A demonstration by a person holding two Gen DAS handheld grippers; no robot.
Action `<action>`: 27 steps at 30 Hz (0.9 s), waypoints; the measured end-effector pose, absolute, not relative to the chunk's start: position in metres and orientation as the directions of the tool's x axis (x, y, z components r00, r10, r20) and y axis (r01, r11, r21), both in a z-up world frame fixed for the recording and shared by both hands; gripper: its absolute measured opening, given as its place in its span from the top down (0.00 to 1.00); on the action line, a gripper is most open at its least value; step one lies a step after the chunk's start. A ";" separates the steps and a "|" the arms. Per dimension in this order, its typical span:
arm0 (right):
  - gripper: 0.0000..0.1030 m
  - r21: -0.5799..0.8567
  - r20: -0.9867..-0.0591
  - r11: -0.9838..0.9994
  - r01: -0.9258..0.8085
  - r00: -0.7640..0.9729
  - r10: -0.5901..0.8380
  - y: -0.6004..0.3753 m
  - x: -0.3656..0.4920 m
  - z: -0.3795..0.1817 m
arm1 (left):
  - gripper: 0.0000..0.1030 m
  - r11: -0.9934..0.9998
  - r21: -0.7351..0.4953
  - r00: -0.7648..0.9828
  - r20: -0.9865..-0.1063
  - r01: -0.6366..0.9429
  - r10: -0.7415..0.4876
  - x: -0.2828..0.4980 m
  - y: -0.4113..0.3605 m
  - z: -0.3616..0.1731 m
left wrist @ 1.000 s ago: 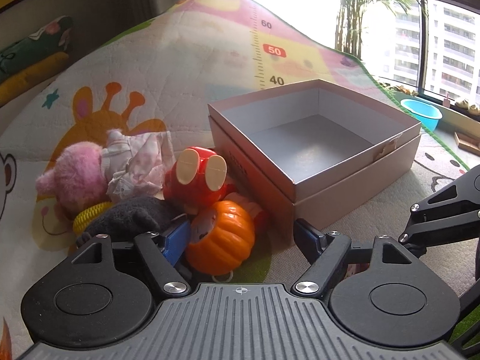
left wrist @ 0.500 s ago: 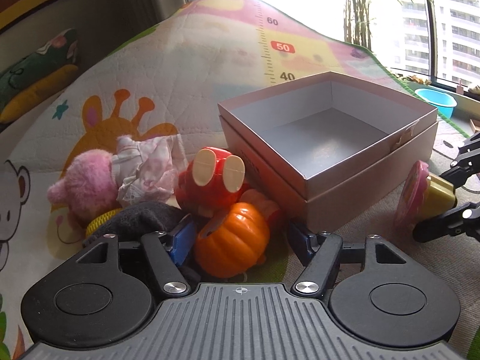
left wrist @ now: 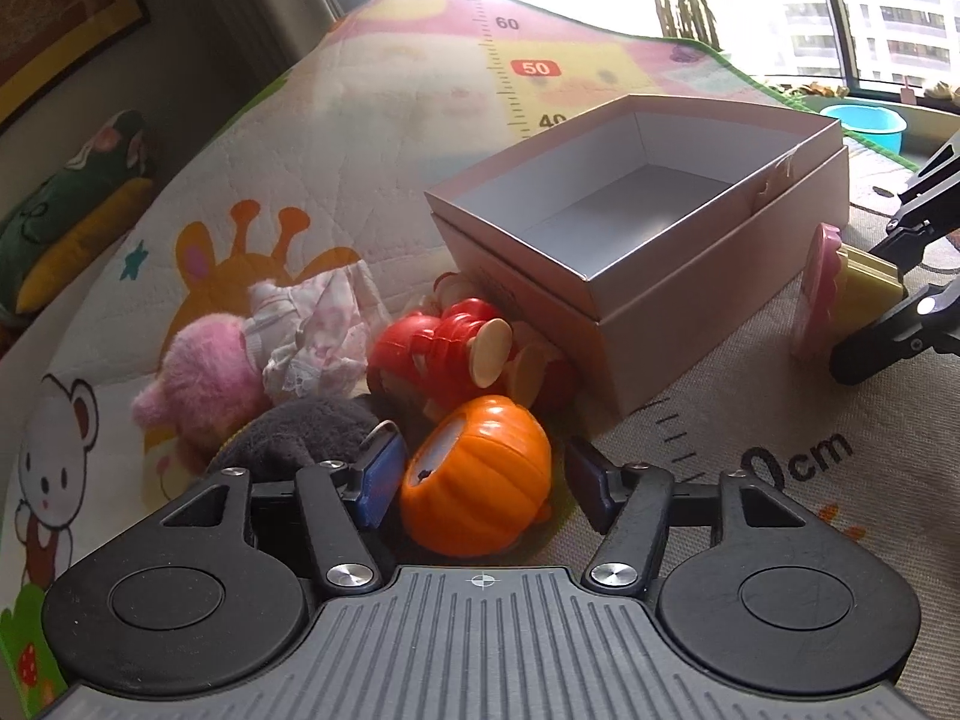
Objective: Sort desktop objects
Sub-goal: 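Lift the cupcake figure with the right tool while the left tool lifts the pumpkin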
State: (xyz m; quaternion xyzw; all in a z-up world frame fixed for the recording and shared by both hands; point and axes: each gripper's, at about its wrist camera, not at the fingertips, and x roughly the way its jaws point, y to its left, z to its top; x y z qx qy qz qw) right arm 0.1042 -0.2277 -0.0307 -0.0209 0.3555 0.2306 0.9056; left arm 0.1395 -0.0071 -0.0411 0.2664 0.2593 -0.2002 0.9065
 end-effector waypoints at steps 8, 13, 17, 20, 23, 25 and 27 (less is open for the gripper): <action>0.60 0.134 -0.630 0.890 -0.435 0.656 0.415 -0.227 0.091 -0.027 | 0.42 0.815 0.328 0.778 -0.588 0.478 -0.220 0.126 -0.007 -0.041; 0.60 0.131 -0.618 0.891 -0.434 0.667 0.416 -0.227 0.078 -0.024 | 0.42 0.819 0.263 0.752 -0.599 0.510 -0.276 0.104 -0.014 -0.034; 0.60 0.126 -0.619 0.901 -0.415 0.677 0.399 -0.232 0.066 -0.024 | 0.42 0.818 0.216 0.732 -0.603 0.532 -0.317 0.083 -0.024 -0.029; 0.60 0.121 -0.616 0.912 -0.391 0.691 0.378 -0.239 0.058 -0.023 | 0.42 0.815 0.172 0.712 -0.605 0.553 -0.356 0.071 -0.030 -0.025; 0.60 0.119 -0.611 0.921 -0.370 0.704 0.362 -0.247 0.050 -0.021 | 0.42 0.808 0.147 0.702 -0.599 0.570 -0.386 0.060 -0.039 -0.020; 0.60 0.119 -0.605 0.926 -0.358 0.713 0.353 -0.252 0.045 -0.019 | 0.42 0.804 0.139 0.697 -0.595 0.579 -0.399 0.056 -0.044 -0.016; 0.60 0.123 -0.598 0.931 -0.345 0.723 0.347 -0.258 0.041 -0.017 | 0.42 0.799 0.131 0.692 -0.593 0.587 -0.411 0.053 -0.050 -0.012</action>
